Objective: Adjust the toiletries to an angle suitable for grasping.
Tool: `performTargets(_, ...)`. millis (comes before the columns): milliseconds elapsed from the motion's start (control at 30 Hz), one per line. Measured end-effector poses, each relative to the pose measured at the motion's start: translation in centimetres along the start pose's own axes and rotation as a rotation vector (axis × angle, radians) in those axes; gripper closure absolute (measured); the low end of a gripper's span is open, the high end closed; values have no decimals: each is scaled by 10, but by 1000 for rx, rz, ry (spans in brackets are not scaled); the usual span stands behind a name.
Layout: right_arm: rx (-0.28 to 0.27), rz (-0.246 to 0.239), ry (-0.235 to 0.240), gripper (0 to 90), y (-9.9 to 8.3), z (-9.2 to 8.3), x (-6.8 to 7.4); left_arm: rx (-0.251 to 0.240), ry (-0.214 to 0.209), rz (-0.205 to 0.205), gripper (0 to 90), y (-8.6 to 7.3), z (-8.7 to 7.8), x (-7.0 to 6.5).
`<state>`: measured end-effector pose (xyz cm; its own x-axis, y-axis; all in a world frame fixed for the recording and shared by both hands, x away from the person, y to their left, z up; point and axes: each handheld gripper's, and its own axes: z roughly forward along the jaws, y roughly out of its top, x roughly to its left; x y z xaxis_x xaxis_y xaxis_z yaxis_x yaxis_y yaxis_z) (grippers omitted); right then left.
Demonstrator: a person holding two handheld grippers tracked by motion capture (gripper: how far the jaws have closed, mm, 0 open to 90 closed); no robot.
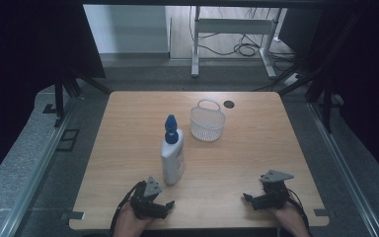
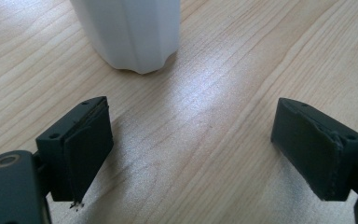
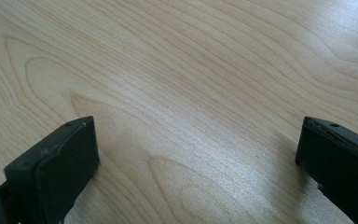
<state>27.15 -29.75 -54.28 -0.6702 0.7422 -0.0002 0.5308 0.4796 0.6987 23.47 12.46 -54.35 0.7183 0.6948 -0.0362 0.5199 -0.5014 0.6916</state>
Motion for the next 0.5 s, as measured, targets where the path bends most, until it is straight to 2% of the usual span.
performTargets(500, -1, -6, 7, 0, 0, 0, -1, -1, 0, -1, 120, 0, 0, 0)
